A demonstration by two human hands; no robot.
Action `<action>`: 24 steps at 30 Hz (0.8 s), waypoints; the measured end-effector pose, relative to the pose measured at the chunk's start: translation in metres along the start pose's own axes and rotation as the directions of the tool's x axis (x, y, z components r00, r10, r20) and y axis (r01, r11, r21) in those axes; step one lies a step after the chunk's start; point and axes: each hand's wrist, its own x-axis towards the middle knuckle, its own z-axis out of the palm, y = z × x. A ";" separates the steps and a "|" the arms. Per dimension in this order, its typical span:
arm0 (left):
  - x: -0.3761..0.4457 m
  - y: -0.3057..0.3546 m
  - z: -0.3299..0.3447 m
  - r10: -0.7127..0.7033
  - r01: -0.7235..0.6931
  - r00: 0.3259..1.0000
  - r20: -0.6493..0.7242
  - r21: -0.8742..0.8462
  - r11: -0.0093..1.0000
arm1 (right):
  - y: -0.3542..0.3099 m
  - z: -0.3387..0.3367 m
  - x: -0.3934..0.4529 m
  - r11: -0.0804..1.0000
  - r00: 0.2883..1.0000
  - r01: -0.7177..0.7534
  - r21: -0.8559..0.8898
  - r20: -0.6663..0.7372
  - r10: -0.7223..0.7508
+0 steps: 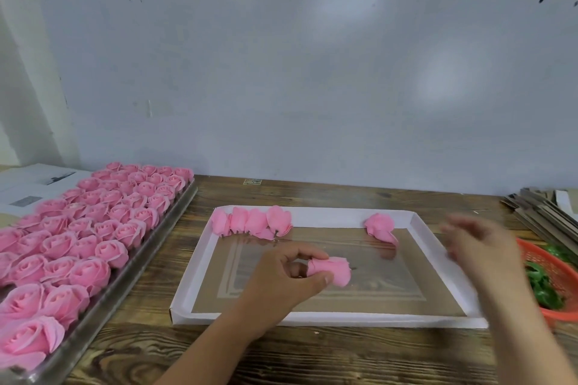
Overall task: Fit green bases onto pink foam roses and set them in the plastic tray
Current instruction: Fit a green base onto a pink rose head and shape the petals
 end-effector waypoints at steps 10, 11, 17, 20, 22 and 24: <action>-0.003 -0.003 0.007 -0.044 0.044 0.999 0.032 0.005 0.999 | 0.062 -0.057 0.101 0.297 0.933 -0.031 -0.954 0.079 0.351; -0.003 -0.004 0.007 -0.049 0.048 0.998 0.034 0.013 0.999 | 0.065 -0.054 0.099 0.283 0.932 -0.021 -0.959 0.084 0.353; -0.003 -0.004 0.006 -0.047 0.047 0.998 0.039 0.016 0.999 | 0.071 -0.066 0.117 0.260 0.961 -0.028 -0.965 0.045 0.273; -0.003 -0.003 0.007 -0.052 0.052 0.998 0.039 0.012 0.999 | 0.108 -0.085 0.147 0.232 0.950 0.001 -0.973 0.073 0.305; -0.003 -0.004 0.007 -0.049 0.049 0.998 0.036 0.014 0.999 | 0.129 -0.093 0.154 0.234 0.942 0.046 -0.971 0.121 0.314; -0.003 -0.004 0.007 -0.052 0.051 0.998 0.036 0.019 0.999 | 0.136 -0.096 0.153 0.263 0.950 0.040 -0.964 0.118 0.288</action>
